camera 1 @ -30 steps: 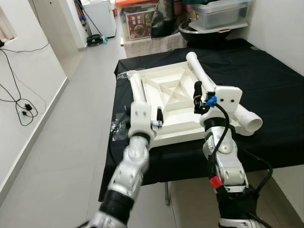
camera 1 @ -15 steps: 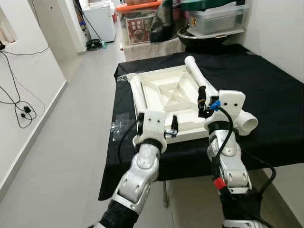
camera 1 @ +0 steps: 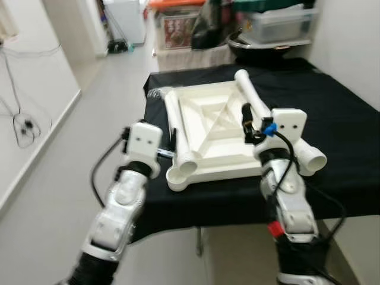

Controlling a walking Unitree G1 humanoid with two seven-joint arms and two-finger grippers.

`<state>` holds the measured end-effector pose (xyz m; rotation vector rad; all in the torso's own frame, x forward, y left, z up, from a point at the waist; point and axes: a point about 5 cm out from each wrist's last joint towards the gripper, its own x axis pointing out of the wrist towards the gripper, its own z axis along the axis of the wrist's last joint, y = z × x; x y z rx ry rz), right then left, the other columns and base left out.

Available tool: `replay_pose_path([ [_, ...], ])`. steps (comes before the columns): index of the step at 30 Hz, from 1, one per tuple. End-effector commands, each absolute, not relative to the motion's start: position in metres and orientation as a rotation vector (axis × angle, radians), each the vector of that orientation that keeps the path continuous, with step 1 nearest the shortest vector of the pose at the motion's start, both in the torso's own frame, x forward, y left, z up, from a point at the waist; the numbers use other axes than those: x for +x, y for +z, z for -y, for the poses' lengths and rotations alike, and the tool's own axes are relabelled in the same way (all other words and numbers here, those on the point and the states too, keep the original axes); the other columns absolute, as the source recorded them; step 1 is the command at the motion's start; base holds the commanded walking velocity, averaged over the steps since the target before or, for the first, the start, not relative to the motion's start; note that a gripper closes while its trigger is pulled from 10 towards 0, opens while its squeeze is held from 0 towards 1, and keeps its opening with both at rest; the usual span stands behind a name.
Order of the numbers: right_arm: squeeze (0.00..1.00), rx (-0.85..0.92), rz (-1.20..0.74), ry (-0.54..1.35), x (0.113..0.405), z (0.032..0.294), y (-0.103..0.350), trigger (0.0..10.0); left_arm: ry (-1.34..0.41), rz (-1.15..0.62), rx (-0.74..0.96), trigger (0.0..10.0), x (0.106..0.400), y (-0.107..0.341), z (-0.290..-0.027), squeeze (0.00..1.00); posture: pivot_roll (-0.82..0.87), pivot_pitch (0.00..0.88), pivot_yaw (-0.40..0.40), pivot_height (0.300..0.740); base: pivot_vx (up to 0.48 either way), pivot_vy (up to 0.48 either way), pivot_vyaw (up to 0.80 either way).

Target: Building children table

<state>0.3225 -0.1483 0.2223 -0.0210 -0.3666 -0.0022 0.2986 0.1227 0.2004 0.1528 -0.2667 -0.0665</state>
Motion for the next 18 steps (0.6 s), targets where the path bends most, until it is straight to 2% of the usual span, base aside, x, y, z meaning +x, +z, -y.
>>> replay_pose_path([
  [1,0.00,-0.015,0.352,-0.004,0.3224,0.1480,0.2212,10.0,-0.066,0.259,0.170,10.0,0.2964,0.1997,-0.1244,0.00,0.05,0.000,0.025,0.740,0.000,0.000,0.80],
  [6,0.00,0.001,0.336,-0.005,0.3248,0.1485,0.2224,10.0,-0.040,0.237,0.172,10.0,0.2995,0.1960,-0.1260,0.00,0.05,0.000,0.022,0.740,0.000,-0.065,0.00],
  [18,0.00,-0.004,0.323,-0.014,0.3259,0.1510,0.2204,10.0,-0.034,0.226,0.179,10.0,0.3059,0.1964,-0.1310,0.00,0.04,0.000,0.024,0.740,0.000,-0.464,0.00],
])
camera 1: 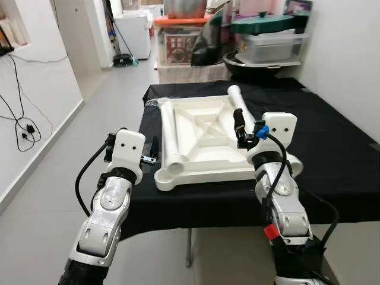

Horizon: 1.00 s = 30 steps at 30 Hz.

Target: Building children table

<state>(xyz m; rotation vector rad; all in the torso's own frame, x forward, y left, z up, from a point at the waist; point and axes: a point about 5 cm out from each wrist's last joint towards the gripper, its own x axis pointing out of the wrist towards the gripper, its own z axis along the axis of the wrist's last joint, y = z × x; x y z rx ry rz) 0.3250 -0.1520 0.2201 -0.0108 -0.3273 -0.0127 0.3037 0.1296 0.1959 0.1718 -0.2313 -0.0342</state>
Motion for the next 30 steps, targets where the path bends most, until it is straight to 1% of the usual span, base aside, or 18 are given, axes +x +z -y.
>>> replay_pose_path([
  [1,0.00,-0.004,0.323,-0.014,0.326,0.151,0.220,10.0,-0.034,0.226,0.179,10.0,0.306,0.196,-0.131,0.00,0.04,0.000,0.024,0.740,0.000,-0.465,0.00],
  [3,0.00,-0.005,0.323,-0.012,0.327,0.151,0.220,10.0,-0.032,0.224,0.175,10.0,0.306,0.196,-0.131,0.00,0.04,0.000,0.025,0.740,0.000,-0.461,0.00],
  [6,0.00,-0.009,0.314,-0.009,0.328,0.153,0.218,10.0,-0.040,0.193,0.100,10.0,0.303,0.192,-0.131,0.00,0.05,0.000,0.024,0.740,0.000,0.000,0.00],
  [7,0.00,-0.009,0.314,-0.009,0.328,0.153,0.218,10.0,-0.040,0.193,0.100,10.0,0.303,0.192,-0.131,0.00,0.05,0.000,0.024,0.740,0.000,0.000,0.00],
  [9,0.00,-0.009,0.307,-0.009,0.328,0.154,0.217,10.0,-0.027,0.177,0.023,10.0,0.301,0.189,-0.133,0.00,0.05,0.000,0.025,0.740,0.000,0.000,0.00],
  [11,0.00,-0.001,0.303,-0.009,0.328,0.154,0.216,10.0,-0.030,0.154,-0.011,10.0,0.300,0.184,-0.138,0.00,0.05,0.000,0.025,0.740,0.000,0.000,0.00],
  [17,0.00,-0.002,0.308,-0.010,0.327,0.155,0.217,10.0,-0.034,0.150,-0.057,10.0,0.300,0.180,-0.148,0.00,0.05,0.000,0.021,0.740,0.000,0.000,0.00],
  [20,0.00,-0.004,0.308,-0.014,0.328,0.157,0.217,10.0,-0.047,0.139,-0.107,10.0,0.303,0.178,-0.160,0.00,0.05,0.000,0.016,0.740,0.000,0.000,0.00],
  [23,0.00,-0.005,0.308,-0.015,0.328,0.157,0.217,10.0,-0.061,0.143,-0.114,10.0,0.304,0.178,-0.161,0.00,0.05,0.000,0.016,0.740,0.000,0.000,0.00],
  [26,0.00,-0.008,0.310,-0.018,0.327,0.159,0.219,10.0,-0.008,0.084,-0.234,10.0,0.313,0.167,-0.174,0.00,0.05,0.012,0.007,0.740,0.000,0.000,0.00],
  [27,0.00,-0.007,0.311,-0.017,0.326,0.159,0.220,10.0,-0.016,0.055,-0.277,10.0,0.317,0.163,-0.174,0.00,0.04,0.021,0.010,0.740,0.000,0.000,0.00],
  [30,0.00,-0.007,0.312,-0.015,0.326,0.158,0.221,10.0,-0.039,0.044,-0.313,10.0,0.319,0.161,-0.171,0.00,0.03,0.028,0.015,0.740,0.000,0.000,0.00],
])
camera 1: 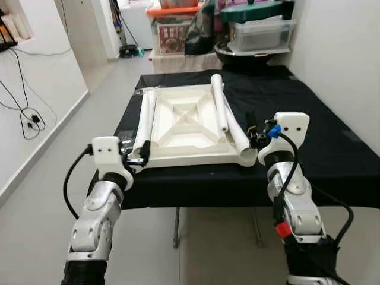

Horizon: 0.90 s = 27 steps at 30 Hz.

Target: Building children table

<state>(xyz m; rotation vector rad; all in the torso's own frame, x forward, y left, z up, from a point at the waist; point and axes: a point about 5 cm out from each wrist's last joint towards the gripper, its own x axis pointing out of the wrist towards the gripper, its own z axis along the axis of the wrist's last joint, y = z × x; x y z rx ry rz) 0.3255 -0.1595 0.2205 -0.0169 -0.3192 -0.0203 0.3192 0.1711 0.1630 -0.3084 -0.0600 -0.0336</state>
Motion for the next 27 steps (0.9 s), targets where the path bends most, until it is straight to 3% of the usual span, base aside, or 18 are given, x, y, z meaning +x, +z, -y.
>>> replay_pose_path([
  [1,0.00,-0.003,0.313,-0.010,0.325,0.157,0.222,10.0,-0.105,0.031,-0.388,10.0,0.324,0.160,-0.159,0.00,0.03,0.039,0.008,0.740,0.000,0.000,0.00],
  [10,0.00,-0.003,0.305,0.006,0.321,0.153,0.223,10.0,-0.232,0.017,-0.513,10.0,0.338,0.169,-0.122,0.00,0.03,0.081,0.008,0.740,0.000,0.000,0.00],
  [27,0.00,-0.007,0.273,0.010,0.320,0.153,0.220,10.0,-0.052,0.047,-0.393,10.0,0.344,0.177,-0.096,0.00,0.02,0.109,0.011,0.740,0.000,0.000,0.00],
])
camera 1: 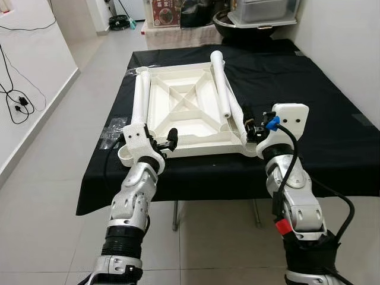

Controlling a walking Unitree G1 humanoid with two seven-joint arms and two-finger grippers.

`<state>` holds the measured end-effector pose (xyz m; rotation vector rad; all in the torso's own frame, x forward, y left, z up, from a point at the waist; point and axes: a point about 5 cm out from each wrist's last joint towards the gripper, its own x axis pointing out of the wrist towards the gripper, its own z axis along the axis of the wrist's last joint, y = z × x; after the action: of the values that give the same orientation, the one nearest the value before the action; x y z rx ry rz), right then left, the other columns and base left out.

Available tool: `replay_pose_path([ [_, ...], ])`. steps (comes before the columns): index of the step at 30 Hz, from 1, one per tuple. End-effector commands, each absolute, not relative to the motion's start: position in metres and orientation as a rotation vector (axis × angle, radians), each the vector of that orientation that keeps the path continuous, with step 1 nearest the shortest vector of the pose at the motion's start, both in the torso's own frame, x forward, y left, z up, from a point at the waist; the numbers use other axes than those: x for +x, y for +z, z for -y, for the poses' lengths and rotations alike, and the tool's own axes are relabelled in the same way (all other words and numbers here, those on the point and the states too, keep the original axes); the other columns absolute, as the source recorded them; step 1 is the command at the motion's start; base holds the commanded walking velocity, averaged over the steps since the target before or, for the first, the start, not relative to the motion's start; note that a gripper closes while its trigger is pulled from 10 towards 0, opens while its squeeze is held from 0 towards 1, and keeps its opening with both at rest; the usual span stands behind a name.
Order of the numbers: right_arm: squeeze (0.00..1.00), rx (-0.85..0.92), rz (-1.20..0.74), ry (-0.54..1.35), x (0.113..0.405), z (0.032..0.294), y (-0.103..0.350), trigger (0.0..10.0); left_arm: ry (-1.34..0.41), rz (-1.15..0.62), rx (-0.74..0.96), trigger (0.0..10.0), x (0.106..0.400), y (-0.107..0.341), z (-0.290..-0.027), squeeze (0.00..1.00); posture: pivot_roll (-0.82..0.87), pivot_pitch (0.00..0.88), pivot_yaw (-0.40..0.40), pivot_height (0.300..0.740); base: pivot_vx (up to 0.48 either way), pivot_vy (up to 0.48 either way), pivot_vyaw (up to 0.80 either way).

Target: Building children table

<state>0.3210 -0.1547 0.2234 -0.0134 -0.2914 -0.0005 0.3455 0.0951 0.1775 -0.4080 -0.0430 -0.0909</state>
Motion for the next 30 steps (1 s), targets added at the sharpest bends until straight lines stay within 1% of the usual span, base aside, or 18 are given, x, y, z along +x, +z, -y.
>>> replay_pose_path([
  [1,0.00,-0.007,0.273,0.010,0.320,0.153,0.220,10.0,-0.052,0.047,-0.393,10.0,0.344,0.177,-0.096,0.00,0.02,0.109,0.011,0.740,0.000,0.000,0.00],
  [2,0.00,-0.007,0.273,0.010,0.320,0.153,0.220,10.0,-0.052,0.047,-0.393,10.0,0.344,0.177,-0.096,0.00,0.02,0.109,0.011,0.740,0.000,0.000,0.00],
  [5,0.00,-0.006,0.271,0.007,0.321,0.153,0.220,10.0,0.028,0.030,-0.377,10.0,0.345,0.169,-0.102,0.00,0.02,0.108,0.012,0.740,0.000,0.000,0.00],
  [9,0.00,-0.003,0.266,0.006,0.321,0.153,0.220,10.0,0.089,0.014,-0.372,10.0,0.348,0.165,-0.106,0.00,0.02,0.110,0.013,0.740,0.000,0.000,0.00],
  [13,0.00,-0.002,0.264,0.004,0.320,0.154,0.220,10.0,0.116,0.007,-0.371,10.0,0.349,0.165,-0.107,0.00,0.02,0.110,0.012,0.740,0.000,0.000,0.00],
  [21,0.00,-0.002,0.258,0.006,0.320,0.152,0.218,10.0,0.141,0.006,-0.358,10.0,0.349,0.166,-0.095,0.00,0.02,0.111,0.014,0.740,0.000,0.000,0.00],
  [30,0.00,-0.001,0.257,0.001,0.319,0.153,0.218,10.0,0.163,0.005,-0.331,10.0,0.350,0.163,-0.098,0.00,0.02,0.111,0.017,0.740,0.000,0.000,0.00],
])
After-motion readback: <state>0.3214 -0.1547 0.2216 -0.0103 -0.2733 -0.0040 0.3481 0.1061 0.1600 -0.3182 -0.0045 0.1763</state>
